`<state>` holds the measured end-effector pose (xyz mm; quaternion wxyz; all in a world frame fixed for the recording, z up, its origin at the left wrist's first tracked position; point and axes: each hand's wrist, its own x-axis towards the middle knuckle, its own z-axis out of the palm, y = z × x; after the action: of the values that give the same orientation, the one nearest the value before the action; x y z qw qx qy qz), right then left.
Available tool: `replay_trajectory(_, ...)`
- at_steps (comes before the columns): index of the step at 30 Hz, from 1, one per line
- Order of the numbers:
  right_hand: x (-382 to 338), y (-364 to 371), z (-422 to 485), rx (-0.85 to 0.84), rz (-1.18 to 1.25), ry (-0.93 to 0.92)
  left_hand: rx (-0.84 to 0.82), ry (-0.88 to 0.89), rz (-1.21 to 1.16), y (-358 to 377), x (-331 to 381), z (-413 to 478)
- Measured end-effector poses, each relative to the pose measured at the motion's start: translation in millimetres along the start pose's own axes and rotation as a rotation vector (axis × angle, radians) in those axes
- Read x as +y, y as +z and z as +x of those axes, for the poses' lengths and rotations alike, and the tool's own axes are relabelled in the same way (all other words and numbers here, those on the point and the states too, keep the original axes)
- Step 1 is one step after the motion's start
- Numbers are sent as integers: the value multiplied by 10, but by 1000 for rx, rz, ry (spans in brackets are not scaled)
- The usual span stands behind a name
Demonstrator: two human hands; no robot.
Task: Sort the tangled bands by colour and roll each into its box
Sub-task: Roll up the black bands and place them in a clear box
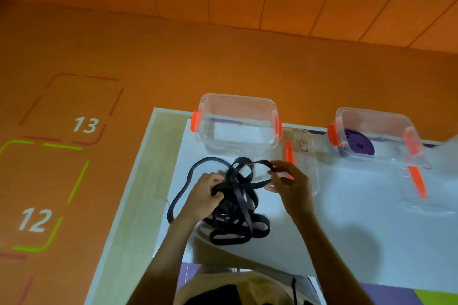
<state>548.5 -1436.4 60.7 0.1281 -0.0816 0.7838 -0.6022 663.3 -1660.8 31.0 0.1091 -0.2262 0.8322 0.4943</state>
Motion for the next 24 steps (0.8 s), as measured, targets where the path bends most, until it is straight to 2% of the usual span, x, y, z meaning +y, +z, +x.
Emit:
replay_trajectory(7,-457,-183,41,-55,165,-143,-107,39,20,-121,196,79)
replay_trajectory(12,-561,-195,41,-103,155,-119,-371,-3,83,-347,404,104)
replay_trajectory(14,-580,-172,42,-85,150,-114,-417,-17,138,-431,489,92)
replay_trajectory(21,-577,-190,112,-69,123,-130,-322,133,61,-575,741,18)
replay_trajectory(24,-592,-173,127,-103,149,-111,-251,231,-80,-507,924,16)
